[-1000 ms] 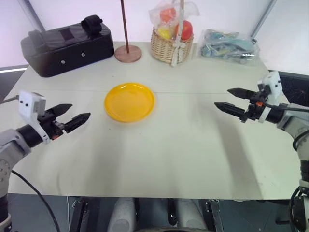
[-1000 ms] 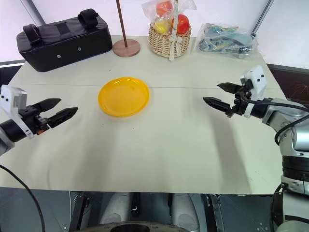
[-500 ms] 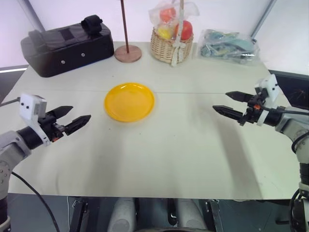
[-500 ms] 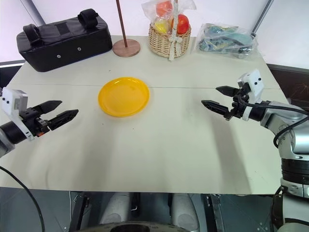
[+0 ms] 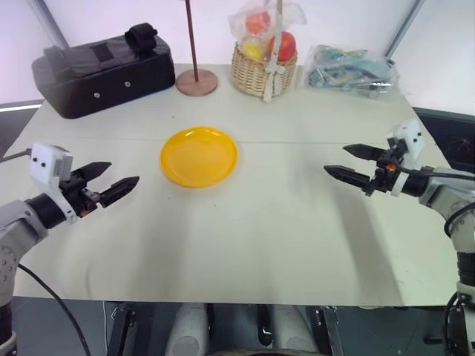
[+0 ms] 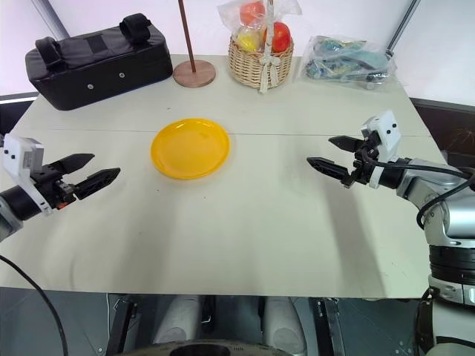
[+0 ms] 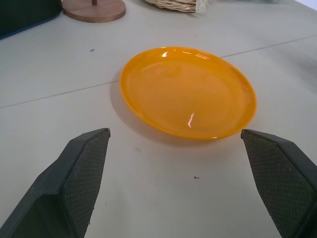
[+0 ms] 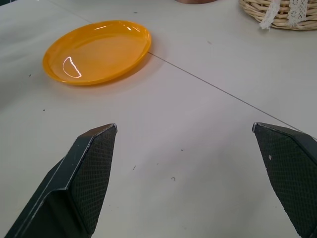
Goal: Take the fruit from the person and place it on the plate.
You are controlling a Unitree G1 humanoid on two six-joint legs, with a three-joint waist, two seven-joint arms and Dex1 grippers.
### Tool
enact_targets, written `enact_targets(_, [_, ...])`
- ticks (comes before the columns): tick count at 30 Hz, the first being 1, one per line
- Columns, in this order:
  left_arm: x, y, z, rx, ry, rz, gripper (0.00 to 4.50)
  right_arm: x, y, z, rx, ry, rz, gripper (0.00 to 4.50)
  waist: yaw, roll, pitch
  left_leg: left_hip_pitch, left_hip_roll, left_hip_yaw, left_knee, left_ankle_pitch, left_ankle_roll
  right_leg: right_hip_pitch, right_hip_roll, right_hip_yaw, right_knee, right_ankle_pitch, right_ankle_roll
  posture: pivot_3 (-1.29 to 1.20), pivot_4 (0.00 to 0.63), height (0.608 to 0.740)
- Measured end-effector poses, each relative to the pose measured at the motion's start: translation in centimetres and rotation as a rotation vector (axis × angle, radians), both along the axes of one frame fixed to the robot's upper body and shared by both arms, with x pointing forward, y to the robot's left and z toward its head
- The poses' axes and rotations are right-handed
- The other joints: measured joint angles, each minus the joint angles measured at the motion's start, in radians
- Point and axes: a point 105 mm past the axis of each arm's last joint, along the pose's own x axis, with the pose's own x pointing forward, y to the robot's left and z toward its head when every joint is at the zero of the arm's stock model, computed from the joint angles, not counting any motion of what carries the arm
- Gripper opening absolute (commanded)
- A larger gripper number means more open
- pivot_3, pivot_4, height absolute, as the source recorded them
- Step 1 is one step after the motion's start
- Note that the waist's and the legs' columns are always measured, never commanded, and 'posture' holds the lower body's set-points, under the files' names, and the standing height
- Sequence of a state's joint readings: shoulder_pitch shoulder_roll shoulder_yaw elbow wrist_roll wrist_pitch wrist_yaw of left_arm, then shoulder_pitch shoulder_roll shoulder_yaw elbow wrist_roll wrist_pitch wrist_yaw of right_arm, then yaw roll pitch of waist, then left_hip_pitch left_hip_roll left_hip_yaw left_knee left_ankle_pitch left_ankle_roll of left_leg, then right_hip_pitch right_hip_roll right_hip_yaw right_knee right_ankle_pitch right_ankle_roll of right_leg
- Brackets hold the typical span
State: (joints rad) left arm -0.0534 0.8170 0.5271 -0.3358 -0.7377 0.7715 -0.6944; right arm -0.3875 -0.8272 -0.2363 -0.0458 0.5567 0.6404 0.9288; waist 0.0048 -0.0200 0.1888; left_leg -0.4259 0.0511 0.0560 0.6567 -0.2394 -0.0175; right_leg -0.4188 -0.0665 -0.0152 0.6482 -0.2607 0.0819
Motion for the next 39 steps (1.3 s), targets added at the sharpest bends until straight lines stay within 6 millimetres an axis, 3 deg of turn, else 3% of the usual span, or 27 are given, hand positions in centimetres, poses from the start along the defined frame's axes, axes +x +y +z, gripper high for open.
enact_targets(32, [1.1,-0.6,1.1,0.025,-0.045,-0.017,4.44,0.1,0.2,-0.3,0.014,-0.008,-0.006,4.50,0.000,0.000,0.000,0.000,0.000,0.001,0.000,0.000,0.000,0.000,0.000,0.001,0.001,0.000,0.001,0.00,0.150,0.740])
enact_targets(34, [1.1,-0.5,1.0,0.028,-0.042,-0.012,4.44,-0.6,1.3,0.1,0.045,0.006,0.051,4.50,0.000,0.000,0.000,0.000,0.000,0.001,0.000,0.000,0.000,-0.001,0.000,0.001,0.001,0.000,0.001,0.00,0.150,0.740])
enact_targets(39, [1.2,-0.3,0.8,0.026,-0.033,-0.009,4.44,-3.9,6.3,2.8,0.129,-0.004,0.300,4.50,-0.001,0.000,0.000,0.000,0.000,0.000,0.000,0.000,0.000,-0.001,0.000,0.001,0.001,0.000,0.001,0.00,0.150,0.740])
